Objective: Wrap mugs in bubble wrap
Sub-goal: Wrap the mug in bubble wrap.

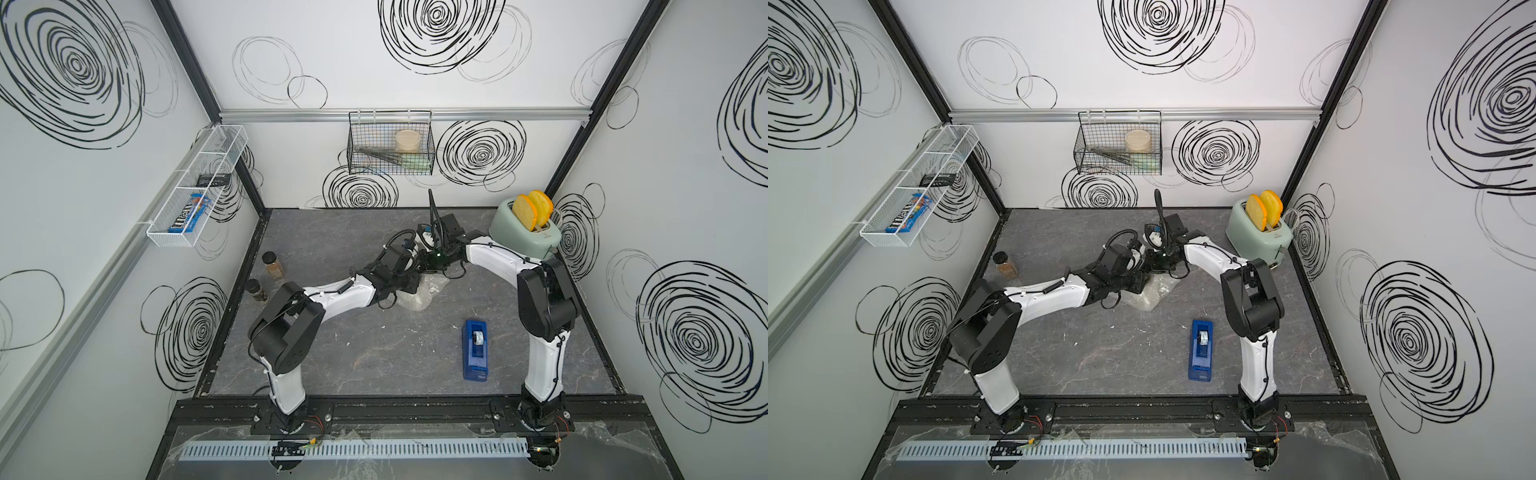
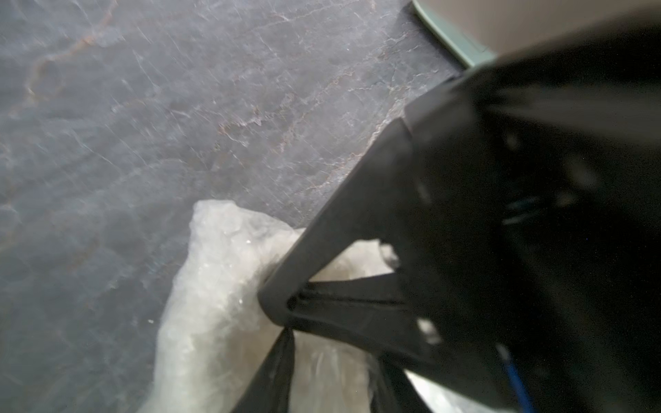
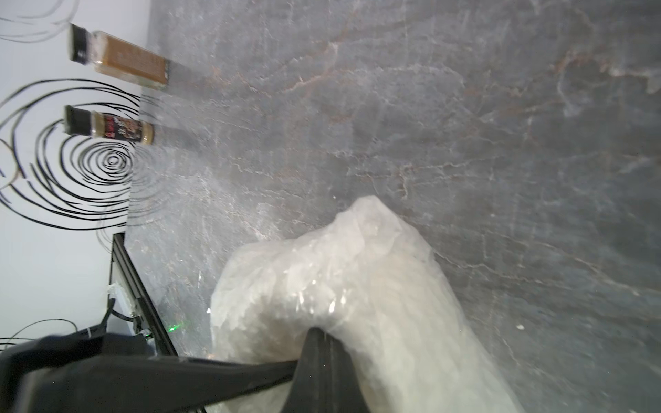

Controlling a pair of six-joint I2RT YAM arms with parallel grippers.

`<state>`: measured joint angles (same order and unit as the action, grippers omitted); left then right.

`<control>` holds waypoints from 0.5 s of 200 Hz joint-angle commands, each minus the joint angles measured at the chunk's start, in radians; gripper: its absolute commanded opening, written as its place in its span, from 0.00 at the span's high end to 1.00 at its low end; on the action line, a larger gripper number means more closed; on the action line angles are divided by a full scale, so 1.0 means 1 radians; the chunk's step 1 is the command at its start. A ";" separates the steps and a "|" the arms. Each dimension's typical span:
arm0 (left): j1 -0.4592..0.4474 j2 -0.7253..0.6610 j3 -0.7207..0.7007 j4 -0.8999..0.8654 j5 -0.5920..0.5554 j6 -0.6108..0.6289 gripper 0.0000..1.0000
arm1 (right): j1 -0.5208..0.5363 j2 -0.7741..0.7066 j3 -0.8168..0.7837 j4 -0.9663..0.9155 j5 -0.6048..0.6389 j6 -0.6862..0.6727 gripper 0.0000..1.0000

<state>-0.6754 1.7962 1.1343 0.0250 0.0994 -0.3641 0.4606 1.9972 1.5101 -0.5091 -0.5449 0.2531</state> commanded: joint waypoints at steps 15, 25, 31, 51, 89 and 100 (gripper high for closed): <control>0.021 -0.076 -0.050 0.031 0.170 -0.057 0.45 | 0.013 0.049 0.008 -0.118 0.079 -0.035 1.00; 0.034 -0.096 -0.067 0.056 0.204 -0.059 0.44 | 0.015 0.052 0.014 -0.120 0.080 -0.035 1.00; 0.043 -0.108 -0.078 0.074 0.226 -0.090 0.44 | 0.016 0.052 0.017 -0.123 0.082 -0.037 1.00; 0.076 -0.146 -0.116 0.128 0.296 -0.131 0.43 | 0.019 0.055 0.022 -0.122 0.082 -0.036 1.00; 0.134 -0.157 -0.149 0.216 0.409 -0.208 0.45 | 0.022 0.054 0.028 -0.121 0.080 -0.035 1.00; 0.155 -0.151 -0.158 0.241 0.431 -0.232 0.49 | 0.021 0.054 0.029 -0.121 0.079 -0.035 1.00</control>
<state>-0.5564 1.6604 0.9947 0.1368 0.4164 -0.5163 0.4740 2.0178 1.5311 -0.5678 -0.5030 0.2302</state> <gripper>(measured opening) 0.544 0.055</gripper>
